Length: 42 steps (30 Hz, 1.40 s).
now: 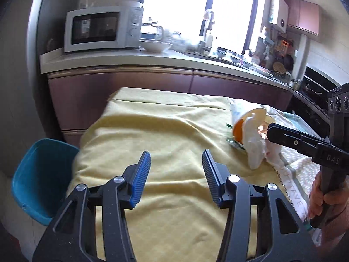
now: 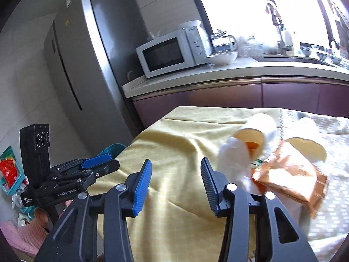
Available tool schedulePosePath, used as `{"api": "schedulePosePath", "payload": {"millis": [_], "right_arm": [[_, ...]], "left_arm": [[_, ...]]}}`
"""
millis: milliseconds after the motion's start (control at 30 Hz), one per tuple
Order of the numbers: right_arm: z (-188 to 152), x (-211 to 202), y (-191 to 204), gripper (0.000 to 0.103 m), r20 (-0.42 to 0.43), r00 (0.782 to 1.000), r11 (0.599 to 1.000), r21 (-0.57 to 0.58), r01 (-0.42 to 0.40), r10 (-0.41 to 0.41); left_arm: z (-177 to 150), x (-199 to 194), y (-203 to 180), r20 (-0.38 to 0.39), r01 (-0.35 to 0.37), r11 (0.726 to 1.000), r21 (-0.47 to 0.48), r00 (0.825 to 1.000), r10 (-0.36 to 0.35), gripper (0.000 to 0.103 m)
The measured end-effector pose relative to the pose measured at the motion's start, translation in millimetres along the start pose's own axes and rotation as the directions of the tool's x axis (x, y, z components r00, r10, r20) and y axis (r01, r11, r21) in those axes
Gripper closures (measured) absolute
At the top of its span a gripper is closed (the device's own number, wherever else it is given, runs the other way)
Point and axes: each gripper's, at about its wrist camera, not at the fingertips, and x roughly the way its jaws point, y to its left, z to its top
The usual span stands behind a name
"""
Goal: Collect trash
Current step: 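Grasp the white tissue with the left tool while the right tool grasps another gold bag, then carry tissue and gold bag over the teal bin and open both tools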
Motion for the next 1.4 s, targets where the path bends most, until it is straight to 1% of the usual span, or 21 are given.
{"api": "schedulePosePath", "payload": {"millis": [133, 267, 300, 367, 400, 533, 667, 767, 800, 833, 867, 900, 933, 967, 1000, 1033, 1067, 1167, 1233, 1333, 1400], "right_arm": [[-8.2, -26.2, -40.3, 0.058, 0.038, 0.995, 0.992, 0.08, 0.093, -0.097], [-14.4, -41.7, -77.3, 0.058, 0.061, 0.982, 0.972, 0.163, 0.166, -0.178], [-16.3, -46.4, -86.2, 0.057, 0.066, 0.978, 0.966, 0.185, 0.183, -0.198], [-21.1, -48.3, -100.6, 0.047, 0.065, 0.97, 0.95, 0.229, 0.214, -0.234], [-24.4, -50.1, -110.1, 0.047, 0.057, 0.97, 0.944, 0.25, 0.217, -0.238], [-32.4, -41.2, -131.5, 0.046, 0.031, 0.98, 0.925, 0.338, 0.174, -0.196], [-38.1, -27.6, -146.7, 0.044, 0.005, 0.992, 0.909, 0.403, 0.11, -0.123], [-40.5, -21.6, -147.1, 0.044, 0.01, 0.996, 0.905, 0.419, 0.072, -0.083], [-40.7, -21.0, -146.7, 0.044, 0.013, 0.997, 0.904, 0.424, 0.06, -0.072], [-41.1, -19.9, -147.2, 0.044, 0.017, 0.998, 0.901, 0.432, 0.045, -0.059], [-41.6, -19.4, -147.9, 0.049, 0.023, 0.999, 0.896, 0.442, 0.033, -0.049], [-41.8, -19.2, -148.3, 0.055, 0.024, 0.999, 0.892, 0.45, 0.027, -0.042], [-42.5, -18.1, -148.9, 0.068, 0.023, 0.999, 0.889, 0.457, 0.019, -0.034], [-43.5, -17.6, -149.2, 0.073, 0.026, 0.999, 0.886, 0.464, 0.011, -0.025], [-44.3, -18.0, -148.9, 0.076, 0.029, 0.999, 0.886, 0.464, 0.007, -0.023], [-44.8, -19.5, -148.1, 0.077, 0.035, 0.999, 0.886, 0.463, 0.006, -0.025], [-45.1, -21.0, -146.8, 0.081, 0.043, 0.999, 0.889, 0.458, 0.002, -0.024], [-45.6, -25.4, -143.1, 0.087, 0.053, 0.998, 0.897, 0.442, -0.001, -0.024], [-45.7, -29.0, -140.8, 0.092, 0.062, 0.998, 0.9, 0.437, -0.009, -0.02], [-44.5, -35.8, -136.2, 0.092, 0.073, 0.997, 0.908, 0.418, -0.007, -0.026], [-43.4, -40.2, -132.1, 0.095, 0.081, 0.996, 0.917, 0.4, -0.006, -0.029]], "left_arm": [[1.3, 27.8, -48.8, -0.036, 0.082, 0.994, 0.067, 0.996, -0.079, 0.049], [4.8, 54.2, -79.6, -0.086, 0.157, 0.983, 0.091, 0.985, -0.15, 0.047], [5.6, 60.9, -86.2, -0.096, 0.164, 0.982, 0.095, 0.983, -0.155, 0.046], [7.1, 74.2, -96.3, -0.121, 0.18, 0.978, 0.102, 0.978, -0.168, 0.045], [8.1, 81.1, -98.5, -0.134, 0.187, 0.977, 0.099, 0.976, -0.173, 0.044], [12.2, 101.7, -108.9, -0.184, 0.195, 0.976, 0.098, 0.967, -0.175, 0.043], [13.2, 118.8, -116.4, -0.22, 0.205, 0.976, 0.076, 0.958, -0.184, 0.045], [13.8, 124.5, -115.7, -0.231, 0.207, 0.977, 0.052, 0.954, -0.19, 0.049], [13.9, 125.3, -115.2, -0.233, 0.21, 0.977, 0.047, 0.953, -0.194, 0.053], [13.9, 126.4, -115.1, -0.237, 0.216, 0.975, 0.042, 0.951, -0.201, 0.06], [13.8, 127.5, -115.2, -0.242, 0.22, 0.975, 0.039, 0.948, -0.205, 0.063], [14.1, 127.3, -114.2, -0.244, 0.222, 0.974, 0.039, 0.948, -0.206, 0.07], [14.0, 127.2, -113.7, -0.245, 0.218, 0.975, 0.039, 0.948, -0.202, 0.078], [14.0, 126.4, -113.1, -0.238, 0.204, 0.978, 0.035, 0.952, -0.19, 0.084], [14.2, 124.4, -112.1, -0.232, 0.198, 0.98, 0.031, 0.955, -0.186, 0.089], [14.5, 122.7, -111.3, -0.228, 0.205, 0.978, 0.027, 0.954, -0.194, 0.09], [14.5, 120.7, -111.0, -0.225, 0.207, 0.978, 0.027, 0.955, -0.196, 0.091], [14.4, 112.0, -111.7, -0.206, 0.212, 0.977, 0.036, 0.958, -0.201, 0.095], [14.9, 105.2, -111.4, -0.193, 0.213, 0.976, 0.043, 0.96, -0.201, 0.096], [14.8, 93.0, -108.4, -0.176, 0.225, 0.973, 0.048, 0.961, -0.213, 0.097], [13.9, 84.8, -104.7, -0.164, 0.225, 0.973, 0.043, 0.963, -0.215, 0.097]]}}
